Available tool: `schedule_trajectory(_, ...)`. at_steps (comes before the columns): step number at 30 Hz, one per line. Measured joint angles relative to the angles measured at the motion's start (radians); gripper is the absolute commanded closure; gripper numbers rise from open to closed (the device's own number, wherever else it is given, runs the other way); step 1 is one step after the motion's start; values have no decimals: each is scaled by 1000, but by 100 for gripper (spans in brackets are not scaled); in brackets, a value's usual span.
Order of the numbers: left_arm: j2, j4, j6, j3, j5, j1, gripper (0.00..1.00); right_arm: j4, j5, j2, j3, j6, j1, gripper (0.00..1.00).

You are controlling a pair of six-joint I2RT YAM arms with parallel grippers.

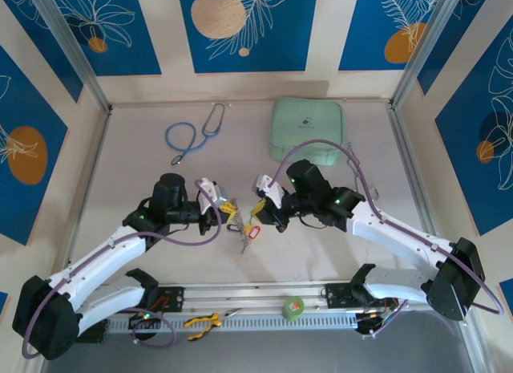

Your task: Put the keys on the keyring

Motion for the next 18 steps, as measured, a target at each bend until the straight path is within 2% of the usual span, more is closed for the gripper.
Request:
schedule_trajectory(9,6,-11,34,0,22,-24,100,-71,-44,107,111,-42,37,100)
schedule_trajectory(18,6,-57,116,0,20,-48,100,-123,-52,142,161,-71,43,100)
